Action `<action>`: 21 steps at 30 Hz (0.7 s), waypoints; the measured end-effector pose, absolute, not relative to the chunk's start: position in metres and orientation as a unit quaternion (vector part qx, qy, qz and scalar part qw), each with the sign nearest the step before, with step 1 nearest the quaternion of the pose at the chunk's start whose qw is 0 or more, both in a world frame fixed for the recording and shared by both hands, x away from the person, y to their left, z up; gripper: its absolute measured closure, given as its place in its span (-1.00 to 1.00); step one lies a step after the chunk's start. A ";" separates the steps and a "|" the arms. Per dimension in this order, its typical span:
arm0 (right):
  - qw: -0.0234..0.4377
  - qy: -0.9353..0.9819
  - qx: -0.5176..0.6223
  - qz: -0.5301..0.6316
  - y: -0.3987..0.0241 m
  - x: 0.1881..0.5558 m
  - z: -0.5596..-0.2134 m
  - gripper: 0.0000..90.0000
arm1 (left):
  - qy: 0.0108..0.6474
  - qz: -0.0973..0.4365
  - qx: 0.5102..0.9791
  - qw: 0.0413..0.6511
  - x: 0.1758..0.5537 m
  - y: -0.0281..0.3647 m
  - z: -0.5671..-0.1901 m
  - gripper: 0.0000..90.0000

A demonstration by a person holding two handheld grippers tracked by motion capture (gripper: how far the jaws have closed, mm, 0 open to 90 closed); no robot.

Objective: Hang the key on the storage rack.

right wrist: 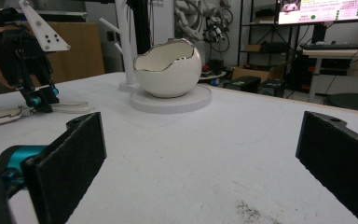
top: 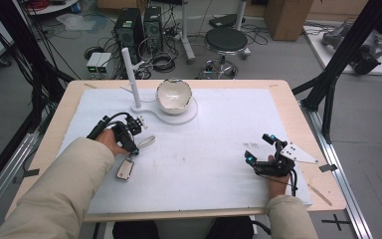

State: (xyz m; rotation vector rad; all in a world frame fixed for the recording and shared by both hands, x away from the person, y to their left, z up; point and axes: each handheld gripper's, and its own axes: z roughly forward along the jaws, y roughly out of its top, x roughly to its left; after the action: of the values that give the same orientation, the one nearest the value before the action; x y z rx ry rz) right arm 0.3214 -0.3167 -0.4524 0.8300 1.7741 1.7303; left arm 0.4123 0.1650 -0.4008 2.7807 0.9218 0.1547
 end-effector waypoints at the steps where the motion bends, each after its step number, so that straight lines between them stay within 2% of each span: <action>1: 0.261 0.655 0.307 0.639 -0.317 0.321 -0.452 -0.99 | 0.314 0.053 0.942 0.104 0.412 0.164 -0.402 0.64; 4: 0.261 0.655 0.306 0.639 -0.317 0.321 -0.452 -0.99 | 0.316 0.050 0.942 0.101 0.412 0.164 -0.402 0.79; 13: 0.260 0.655 0.307 0.639 -0.317 0.321 -0.452 -0.99 | 0.308 0.049 0.945 0.101 0.412 0.164 -0.402 0.81; 21: 0.261 0.655 0.307 0.639 -0.317 0.321 -0.452 -0.99 | 0.308 0.056 0.941 0.129 0.411 0.168 -0.398 0.81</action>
State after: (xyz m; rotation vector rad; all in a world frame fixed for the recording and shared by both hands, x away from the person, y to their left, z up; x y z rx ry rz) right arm 0.3215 -0.3167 -0.4524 0.8315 1.7730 1.7296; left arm 0.4113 0.1675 -0.3976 2.7350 0.8964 0.1623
